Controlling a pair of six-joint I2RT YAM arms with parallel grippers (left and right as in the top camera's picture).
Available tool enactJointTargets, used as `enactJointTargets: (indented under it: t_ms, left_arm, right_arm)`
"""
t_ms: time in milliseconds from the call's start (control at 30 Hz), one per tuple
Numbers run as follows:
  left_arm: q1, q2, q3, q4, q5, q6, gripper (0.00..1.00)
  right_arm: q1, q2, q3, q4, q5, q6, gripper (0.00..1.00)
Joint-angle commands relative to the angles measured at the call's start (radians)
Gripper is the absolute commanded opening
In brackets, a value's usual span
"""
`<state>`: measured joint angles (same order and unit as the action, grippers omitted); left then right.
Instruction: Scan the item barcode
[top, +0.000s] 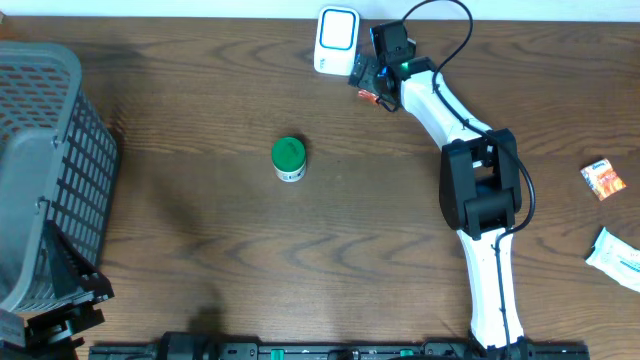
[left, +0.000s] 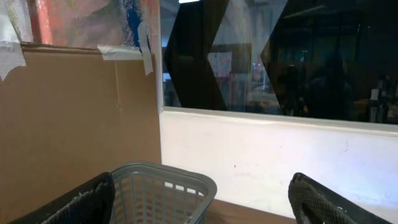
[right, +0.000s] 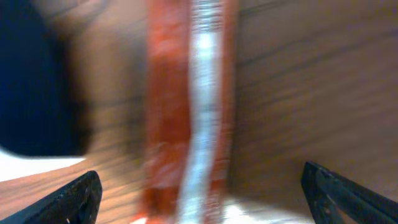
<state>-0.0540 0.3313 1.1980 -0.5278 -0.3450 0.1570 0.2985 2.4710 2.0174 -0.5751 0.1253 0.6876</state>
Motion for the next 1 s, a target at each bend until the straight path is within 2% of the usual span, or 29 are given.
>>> enactJointTargets:
  t_ms: [0,67,133,267,367,600,733,767,900,967]
  left_arm:
    - [0.005,-0.006,-0.003,0.000,0.005,-0.002,0.89]
    - [0.005,-0.006,-0.003,0.000,0.005,-0.002,0.89]
    - [0.005,-0.006,-0.003,0.000,0.005,-0.002,0.89]
    - [0.005,-0.006,-0.003,0.000,0.005,-0.002,0.89]
    - [0.005,-0.006,-0.003,0.000,0.005,-0.002,0.89]
    - [0.005,-0.006,-0.003,0.000,0.005,-0.002,0.89]
    - [0.005,-0.006,-0.003,-0.001,0.005,-0.002,0.89]
    - [0.005,-0.006,-0.003,-0.003,0.005,-0.002,0.89]
    - [0.005,-0.006,-0.003,-0.006,0.005,-0.002,0.89]
    - [0.005,-0.006,-0.003,-0.006,0.005,-0.002,0.89]
  right_arm:
    - [-0.026,0.041,-0.019,-0.018,0.101,0.013,0.85]
    - [-0.037,0.051,-0.019,-0.002,0.072,-0.023,0.79]
    - [-0.043,0.072,-0.019,0.013,0.025,-0.042,0.79]
    - [-0.042,0.139,-0.019,0.026,-0.039,-0.037,0.82]
    - [-0.029,0.186,-0.019,0.033,-0.074,-0.037,0.92]
    - [0.023,0.208,-0.019,0.026,-0.042,-0.057,0.95]
    - [0.047,0.249,-0.019,-0.003,0.070,-0.057,0.84]
    - [0.048,0.257,-0.019,-0.009,0.072,-0.057,0.77]
    - [0.051,0.294,-0.019,-0.031,0.035,-0.057,0.44]
    - [0.051,0.294,-0.019,-0.053,0.023,-0.057,0.13]
